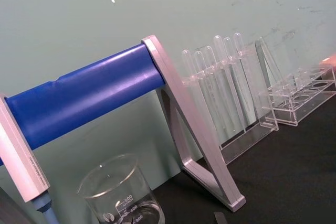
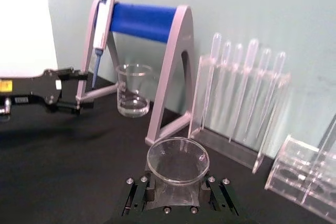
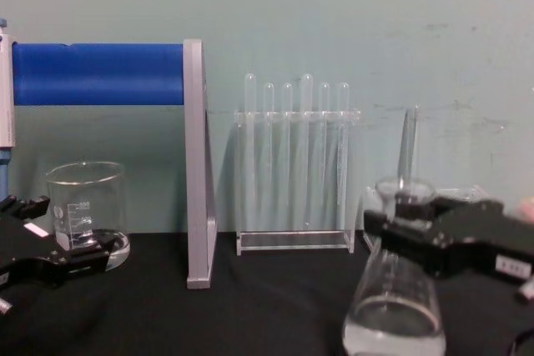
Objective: Grasp the erlenmeyer flask with one hand, shake it three times, then place it back.
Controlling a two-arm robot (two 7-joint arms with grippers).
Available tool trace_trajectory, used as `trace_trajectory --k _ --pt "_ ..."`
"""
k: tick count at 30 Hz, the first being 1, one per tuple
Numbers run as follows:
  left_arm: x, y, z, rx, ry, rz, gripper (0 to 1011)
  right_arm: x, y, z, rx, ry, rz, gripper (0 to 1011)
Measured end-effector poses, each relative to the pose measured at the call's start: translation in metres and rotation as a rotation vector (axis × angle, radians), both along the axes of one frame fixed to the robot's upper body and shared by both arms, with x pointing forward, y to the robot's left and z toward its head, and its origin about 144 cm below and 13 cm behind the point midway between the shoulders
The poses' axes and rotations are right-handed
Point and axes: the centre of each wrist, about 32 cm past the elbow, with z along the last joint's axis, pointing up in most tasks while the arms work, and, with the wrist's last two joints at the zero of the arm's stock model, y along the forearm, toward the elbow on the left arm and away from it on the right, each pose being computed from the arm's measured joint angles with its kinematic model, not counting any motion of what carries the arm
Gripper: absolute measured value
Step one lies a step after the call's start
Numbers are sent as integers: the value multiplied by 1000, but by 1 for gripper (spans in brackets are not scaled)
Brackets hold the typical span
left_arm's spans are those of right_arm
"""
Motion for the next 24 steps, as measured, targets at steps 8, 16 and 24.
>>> trace_trajectory --k 8,16,24 --pt "0 0 0 0 0 0 1001 -6 -4 29 16 -43 -16 449" --pt "0 0 0 0 0 0 1001 -11 -9 45 43 -70 -21 449" --pt "0 0 0 0 0 0 1001 -13 -10 48 45 -70 -24 449"
